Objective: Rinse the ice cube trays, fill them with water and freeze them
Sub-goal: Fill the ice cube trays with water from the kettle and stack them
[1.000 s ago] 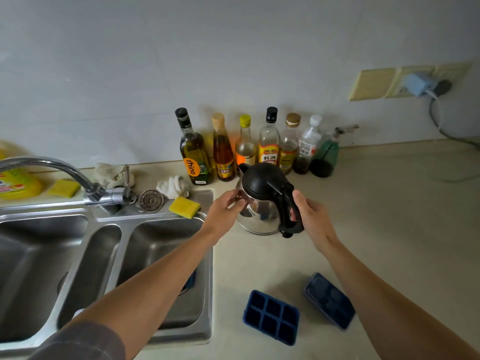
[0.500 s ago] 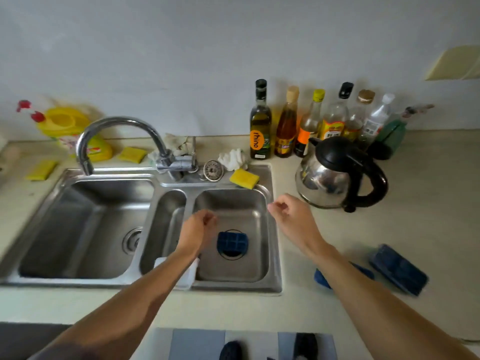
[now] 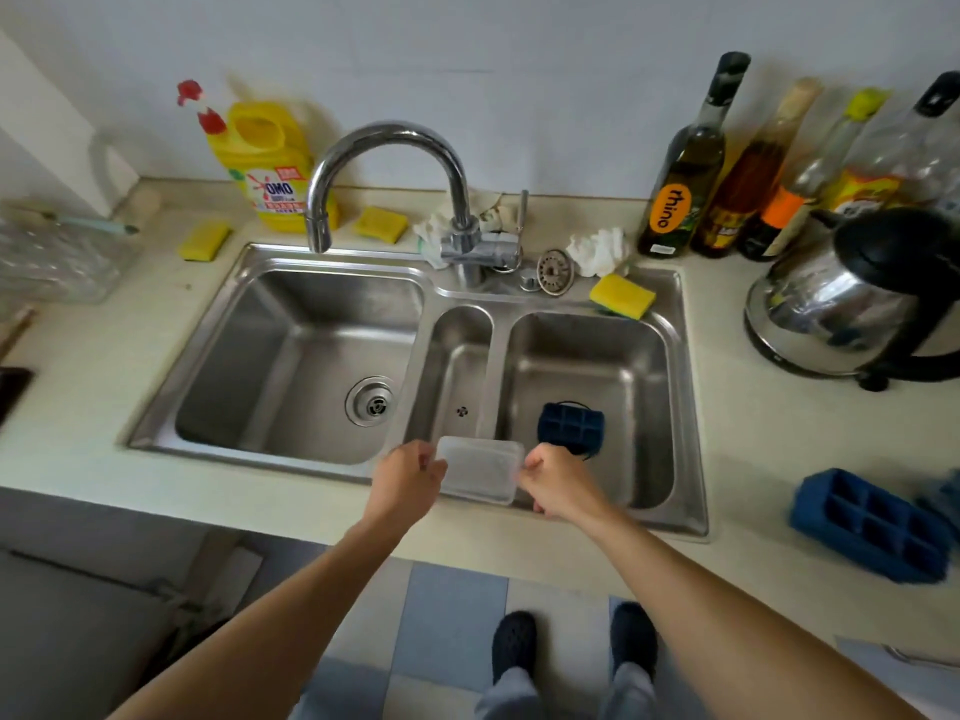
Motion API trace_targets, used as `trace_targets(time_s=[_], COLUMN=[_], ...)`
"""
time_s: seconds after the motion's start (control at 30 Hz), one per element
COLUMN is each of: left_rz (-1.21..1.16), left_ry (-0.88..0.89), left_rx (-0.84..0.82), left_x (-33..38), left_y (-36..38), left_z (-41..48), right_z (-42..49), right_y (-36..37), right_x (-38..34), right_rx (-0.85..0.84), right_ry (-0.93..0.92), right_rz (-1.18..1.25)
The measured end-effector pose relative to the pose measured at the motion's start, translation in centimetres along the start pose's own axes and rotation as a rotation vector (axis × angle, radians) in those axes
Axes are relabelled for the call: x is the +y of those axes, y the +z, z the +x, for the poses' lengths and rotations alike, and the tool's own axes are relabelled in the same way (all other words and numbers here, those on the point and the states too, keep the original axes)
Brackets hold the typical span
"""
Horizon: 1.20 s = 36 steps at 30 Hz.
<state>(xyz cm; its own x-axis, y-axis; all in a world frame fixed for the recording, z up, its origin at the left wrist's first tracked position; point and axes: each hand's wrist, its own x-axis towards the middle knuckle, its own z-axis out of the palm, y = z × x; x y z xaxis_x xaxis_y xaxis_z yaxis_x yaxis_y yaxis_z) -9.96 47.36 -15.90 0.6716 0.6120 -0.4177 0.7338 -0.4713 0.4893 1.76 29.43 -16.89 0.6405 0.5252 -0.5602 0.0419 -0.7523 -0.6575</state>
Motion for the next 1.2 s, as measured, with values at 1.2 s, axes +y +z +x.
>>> trace_targets(time_s=[1.2], left_rz=[0.167], left_ry=[0.120], left_rx=[-0.350], left_x=[12.9], left_y=[11.5], left_z=[16.6], right_z=[12.5], right_y=[-5.7], right_x=[9.9], right_rx=[0.348], right_ry=[0.378], right_rz=[0.195])
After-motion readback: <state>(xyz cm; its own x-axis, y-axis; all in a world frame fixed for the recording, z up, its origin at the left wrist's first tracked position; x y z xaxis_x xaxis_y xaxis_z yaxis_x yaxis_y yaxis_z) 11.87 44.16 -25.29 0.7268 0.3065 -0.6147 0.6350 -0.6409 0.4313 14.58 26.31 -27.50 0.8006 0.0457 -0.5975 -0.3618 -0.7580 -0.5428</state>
